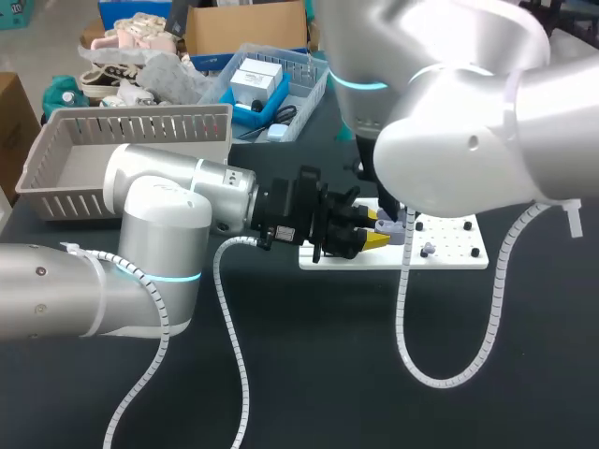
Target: Pick up each earbud case from the left stands, insert the matching earbuds, close the lid, and place the case in the box.
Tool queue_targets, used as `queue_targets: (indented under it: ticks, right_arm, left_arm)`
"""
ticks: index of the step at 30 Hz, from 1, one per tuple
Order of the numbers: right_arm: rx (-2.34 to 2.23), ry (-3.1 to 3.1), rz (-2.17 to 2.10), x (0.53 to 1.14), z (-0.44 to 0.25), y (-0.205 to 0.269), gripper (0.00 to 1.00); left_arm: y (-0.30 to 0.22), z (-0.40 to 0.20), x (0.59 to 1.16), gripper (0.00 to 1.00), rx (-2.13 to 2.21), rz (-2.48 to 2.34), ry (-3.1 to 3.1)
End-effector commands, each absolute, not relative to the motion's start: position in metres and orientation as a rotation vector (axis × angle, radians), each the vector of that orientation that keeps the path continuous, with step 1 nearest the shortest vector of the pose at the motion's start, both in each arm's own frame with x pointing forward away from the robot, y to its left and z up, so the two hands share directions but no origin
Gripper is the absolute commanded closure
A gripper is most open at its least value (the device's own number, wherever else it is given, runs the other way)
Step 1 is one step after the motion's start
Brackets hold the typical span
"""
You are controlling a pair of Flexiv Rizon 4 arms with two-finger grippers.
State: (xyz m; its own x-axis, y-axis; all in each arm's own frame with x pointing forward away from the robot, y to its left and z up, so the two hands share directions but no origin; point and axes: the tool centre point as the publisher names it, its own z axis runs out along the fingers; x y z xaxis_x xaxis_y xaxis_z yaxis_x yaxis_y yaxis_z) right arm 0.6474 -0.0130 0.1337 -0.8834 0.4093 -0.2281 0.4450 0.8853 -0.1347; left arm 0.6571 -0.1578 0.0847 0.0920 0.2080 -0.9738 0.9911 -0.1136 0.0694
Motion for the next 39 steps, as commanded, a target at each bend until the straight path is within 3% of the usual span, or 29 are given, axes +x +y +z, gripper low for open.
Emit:
queue_targets:
  ticks: [1,39]
  right_arm:
    - [0.658,2.861,-0.282,0.65,0.131,-0.011,1.0]
    - [0.684,2.878,-0.283,0.647,0.121,-0.013,1.0]
  left_arm:
    - [-0.157,0.085,0.656,1.0,1.482,-1.113,1.251]
    - [-0.157,0.085,0.656,1.0,1.482,-1.113,1.251]
